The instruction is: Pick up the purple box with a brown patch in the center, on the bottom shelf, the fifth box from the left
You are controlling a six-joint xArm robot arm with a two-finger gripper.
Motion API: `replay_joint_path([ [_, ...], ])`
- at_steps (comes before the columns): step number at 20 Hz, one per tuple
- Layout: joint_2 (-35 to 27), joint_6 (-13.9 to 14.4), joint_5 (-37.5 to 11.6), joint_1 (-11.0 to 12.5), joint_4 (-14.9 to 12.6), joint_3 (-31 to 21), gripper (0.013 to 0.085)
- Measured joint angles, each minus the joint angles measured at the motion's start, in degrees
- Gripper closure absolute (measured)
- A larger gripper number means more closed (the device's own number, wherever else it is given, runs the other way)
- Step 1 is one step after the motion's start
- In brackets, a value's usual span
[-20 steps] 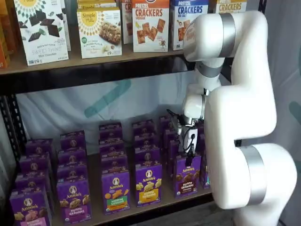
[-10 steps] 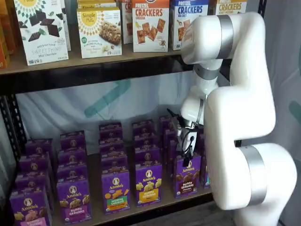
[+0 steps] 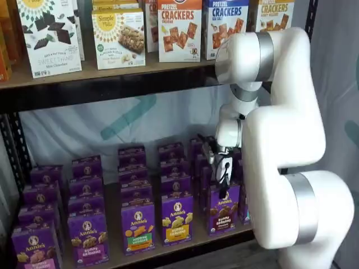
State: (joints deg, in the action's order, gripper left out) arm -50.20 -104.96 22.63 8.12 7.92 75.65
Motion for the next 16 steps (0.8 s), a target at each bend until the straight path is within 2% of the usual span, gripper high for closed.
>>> replay_joint_path([
  [2,-1.5,4.6,1.6,0.2,-5.3,2.0,0.013],
  [4,-2.3,6.0,1.9,0.2,-6.9,2.9,0.013],
  [16,-5.3,8.1,2.8,1.1,-10.1,5.8,0.013],
])
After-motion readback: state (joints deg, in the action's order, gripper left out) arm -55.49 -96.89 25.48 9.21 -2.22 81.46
